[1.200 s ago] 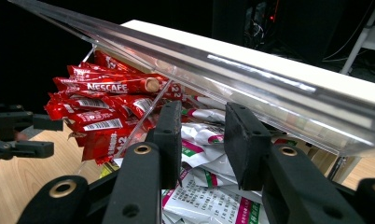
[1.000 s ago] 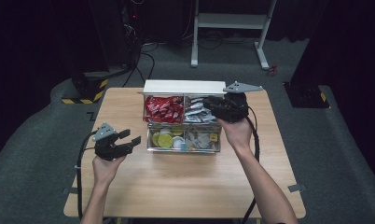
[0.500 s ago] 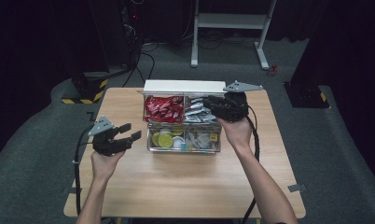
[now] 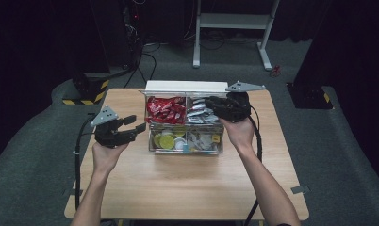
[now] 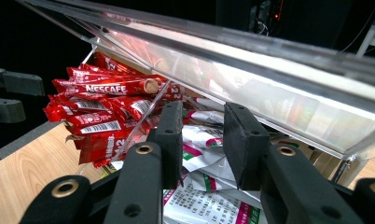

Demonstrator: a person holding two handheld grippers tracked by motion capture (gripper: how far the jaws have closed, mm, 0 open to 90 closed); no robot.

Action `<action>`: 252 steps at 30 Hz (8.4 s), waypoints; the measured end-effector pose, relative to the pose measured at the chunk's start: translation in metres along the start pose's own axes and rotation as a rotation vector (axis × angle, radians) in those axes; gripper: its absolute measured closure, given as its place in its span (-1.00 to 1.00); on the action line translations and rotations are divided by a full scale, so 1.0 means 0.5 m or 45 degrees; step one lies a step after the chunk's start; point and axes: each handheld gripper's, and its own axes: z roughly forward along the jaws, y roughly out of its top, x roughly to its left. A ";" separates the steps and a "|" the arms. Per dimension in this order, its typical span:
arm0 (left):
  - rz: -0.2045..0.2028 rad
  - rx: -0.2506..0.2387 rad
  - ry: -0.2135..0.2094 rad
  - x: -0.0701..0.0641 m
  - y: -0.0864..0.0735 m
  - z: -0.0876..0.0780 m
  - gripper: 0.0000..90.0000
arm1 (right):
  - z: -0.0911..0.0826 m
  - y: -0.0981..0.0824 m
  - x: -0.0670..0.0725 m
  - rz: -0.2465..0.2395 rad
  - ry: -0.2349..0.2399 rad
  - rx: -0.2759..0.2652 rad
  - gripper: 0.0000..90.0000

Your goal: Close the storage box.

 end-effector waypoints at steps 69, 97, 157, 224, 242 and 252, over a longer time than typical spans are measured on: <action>0.142 0.166 0.028 -0.033 0.108 0.125 0.83 | 0.009 0.001 -0.003 0.008 -0.001 0.007 0.52; 0.153 0.144 -0.062 -0.036 0.100 0.056 0.91 | 0.009 0.002 -0.001 0.004 -0.008 0.009 0.51; 0.052 0.068 -0.100 -0.004 0.058 -0.041 0.92 | 0.009 0.004 0.001 0.010 -0.015 0.021 0.50; -0.135 -0.009 0.107 0.080 -0.035 -0.139 0.92 | 0.009 0.006 0.003 0.007 -0.020 0.030 0.49; -0.172 0.075 0.165 0.095 -0.085 -0.084 0.92 | 0.006 0.007 0.005 0.003 -0.026 0.027 0.49; -0.211 0.098 0.177 0.102 -0.115 -0.050 0.92 | 0.005 0.007 0.007 0.001 -0.028 0.022 0.49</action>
